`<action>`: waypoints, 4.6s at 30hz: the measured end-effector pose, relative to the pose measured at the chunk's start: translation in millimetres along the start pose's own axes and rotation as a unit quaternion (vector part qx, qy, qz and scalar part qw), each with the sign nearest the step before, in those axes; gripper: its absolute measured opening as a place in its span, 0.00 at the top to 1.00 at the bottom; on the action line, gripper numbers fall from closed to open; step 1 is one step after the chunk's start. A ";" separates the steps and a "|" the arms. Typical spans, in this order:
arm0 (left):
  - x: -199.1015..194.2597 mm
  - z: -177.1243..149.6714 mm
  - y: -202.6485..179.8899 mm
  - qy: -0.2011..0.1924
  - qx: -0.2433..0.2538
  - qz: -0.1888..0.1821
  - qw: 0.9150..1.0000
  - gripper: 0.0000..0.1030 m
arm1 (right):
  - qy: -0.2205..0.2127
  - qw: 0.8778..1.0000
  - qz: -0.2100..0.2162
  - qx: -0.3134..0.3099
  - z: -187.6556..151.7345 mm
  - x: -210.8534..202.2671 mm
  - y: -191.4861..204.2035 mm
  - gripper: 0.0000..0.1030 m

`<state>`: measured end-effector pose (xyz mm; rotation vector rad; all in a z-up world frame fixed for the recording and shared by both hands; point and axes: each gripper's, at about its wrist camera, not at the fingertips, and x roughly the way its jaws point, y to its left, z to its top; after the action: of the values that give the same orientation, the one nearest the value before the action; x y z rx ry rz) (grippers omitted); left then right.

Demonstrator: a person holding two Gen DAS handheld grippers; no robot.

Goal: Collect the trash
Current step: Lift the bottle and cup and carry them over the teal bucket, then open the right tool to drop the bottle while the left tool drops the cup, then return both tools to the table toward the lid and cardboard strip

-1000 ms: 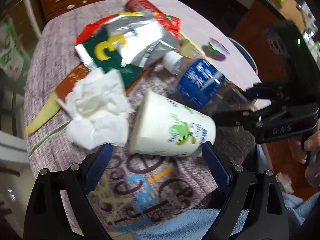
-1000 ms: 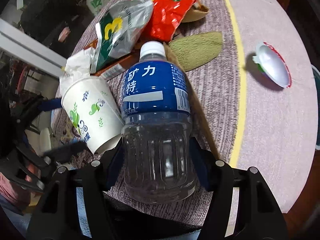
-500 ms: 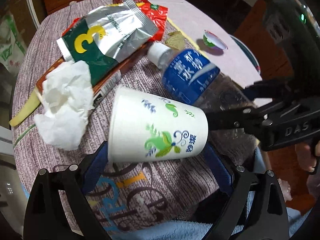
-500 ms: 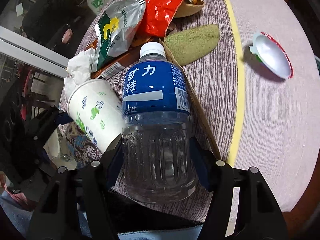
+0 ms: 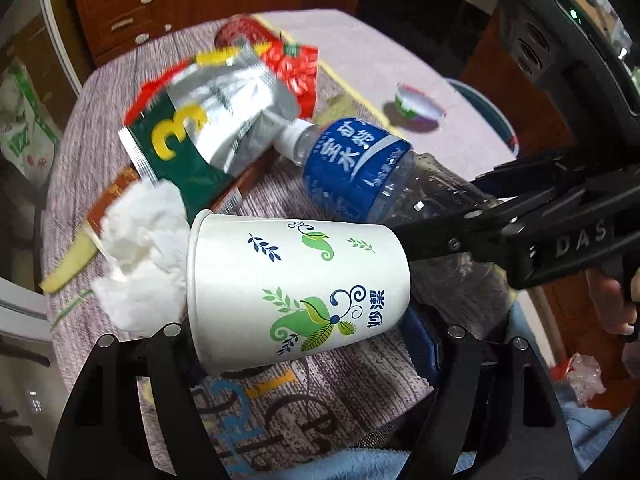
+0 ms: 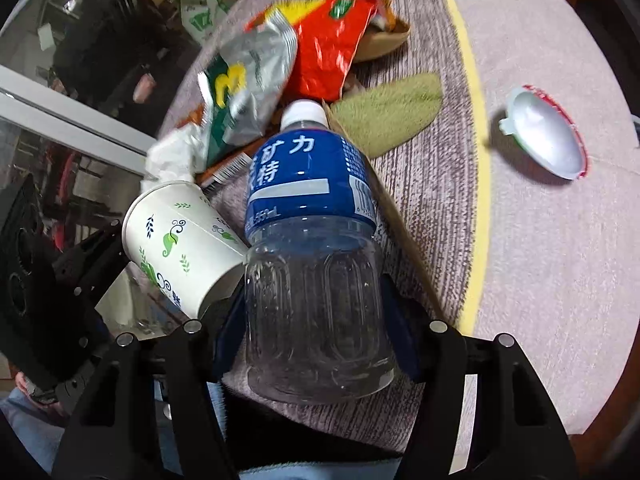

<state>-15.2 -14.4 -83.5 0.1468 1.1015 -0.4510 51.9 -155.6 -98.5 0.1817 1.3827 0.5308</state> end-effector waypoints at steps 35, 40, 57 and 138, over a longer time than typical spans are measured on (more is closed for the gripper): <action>47.0 202.2 -188.4 -0.023 0.186 -0.075 0.979 0.26 | -0.166 0.939 -0.111 0.279 -38.3 -156.8 -293.8 0.43; 80.4 226.4 -225.9 -0.009 0.212 -0.089 0.973 0.26 | -0.133 0.935 -0.106 0.311 -36.6 -126.0 -326.7 0.42; 169.9 242.7 -295.4 0.055 0.274 -0.100 0.955 0.25 | -0.152 0.921 -0.118 0.338 -47.2 -145.2 -364.2 0.22; 82.6 71.9 -24.7 0.059 -0.058 -0.102 0.991 0.09 | -0.070 0.979 -0.112 0.158 -17.4 -57.5 -119.9 0.12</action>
<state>64.6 -83.7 -121.4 -0.0427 1.2619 -0.5643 59.9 -289.5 -102.1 0.3110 1.3228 0.1058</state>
